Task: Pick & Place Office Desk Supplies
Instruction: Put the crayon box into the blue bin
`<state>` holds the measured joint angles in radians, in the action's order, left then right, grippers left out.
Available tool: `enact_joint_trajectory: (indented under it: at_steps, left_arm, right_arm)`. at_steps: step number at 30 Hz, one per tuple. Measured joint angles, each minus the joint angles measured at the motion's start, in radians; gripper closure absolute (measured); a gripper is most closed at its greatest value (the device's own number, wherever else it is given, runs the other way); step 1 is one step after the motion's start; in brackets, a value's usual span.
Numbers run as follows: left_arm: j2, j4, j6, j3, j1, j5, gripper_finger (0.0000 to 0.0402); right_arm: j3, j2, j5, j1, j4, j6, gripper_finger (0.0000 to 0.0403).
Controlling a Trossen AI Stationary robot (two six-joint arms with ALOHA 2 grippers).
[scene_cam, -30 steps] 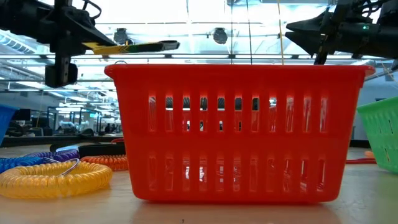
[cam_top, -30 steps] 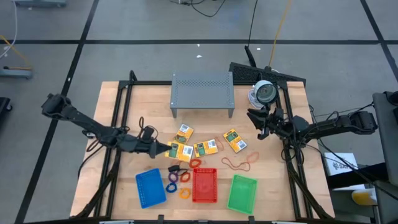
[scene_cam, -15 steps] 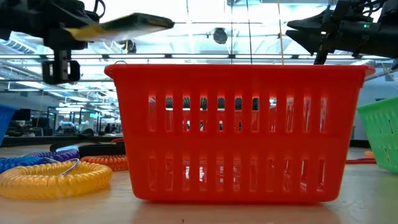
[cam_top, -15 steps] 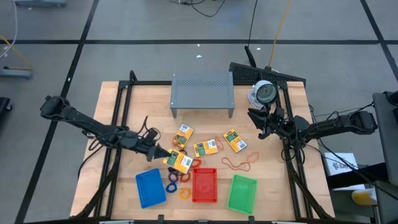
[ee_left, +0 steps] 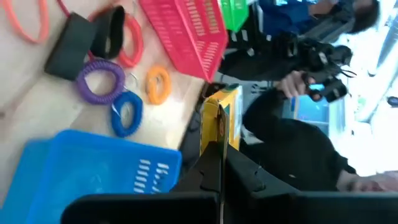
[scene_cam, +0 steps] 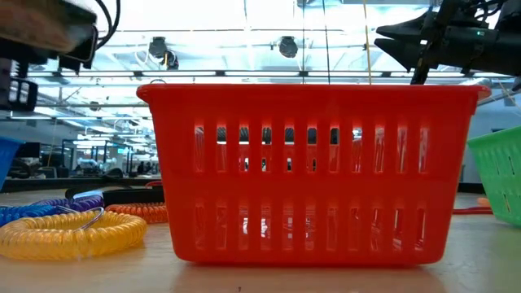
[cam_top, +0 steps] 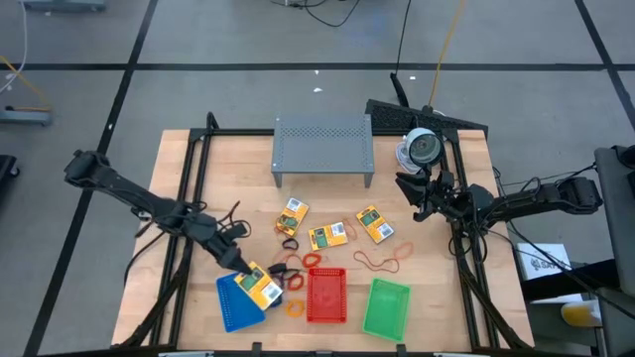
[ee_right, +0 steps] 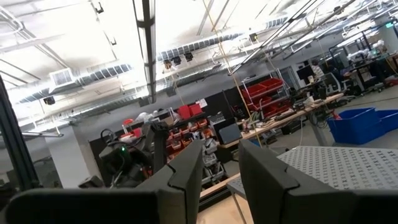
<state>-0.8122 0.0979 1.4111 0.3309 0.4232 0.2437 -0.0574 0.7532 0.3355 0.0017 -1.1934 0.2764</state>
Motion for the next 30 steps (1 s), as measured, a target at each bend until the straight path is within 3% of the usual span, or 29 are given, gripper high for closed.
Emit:
enact_joint_trajectory:
  at_steps: [11,30]
  left_arm:
    - [0.169,-0.369,0.013,0.000,0.014,0.114,0.0401]
    - [0.117,-0.370,0.009,0.000,0.072,0.072,0.0401]
  right_arm:
    - [0.000,0.000,-0.001,0.000,-0.008,0.011,0.0310]
    - [0.000,0.000,-0.002,0.000,-0.011,0.011,0.0310]
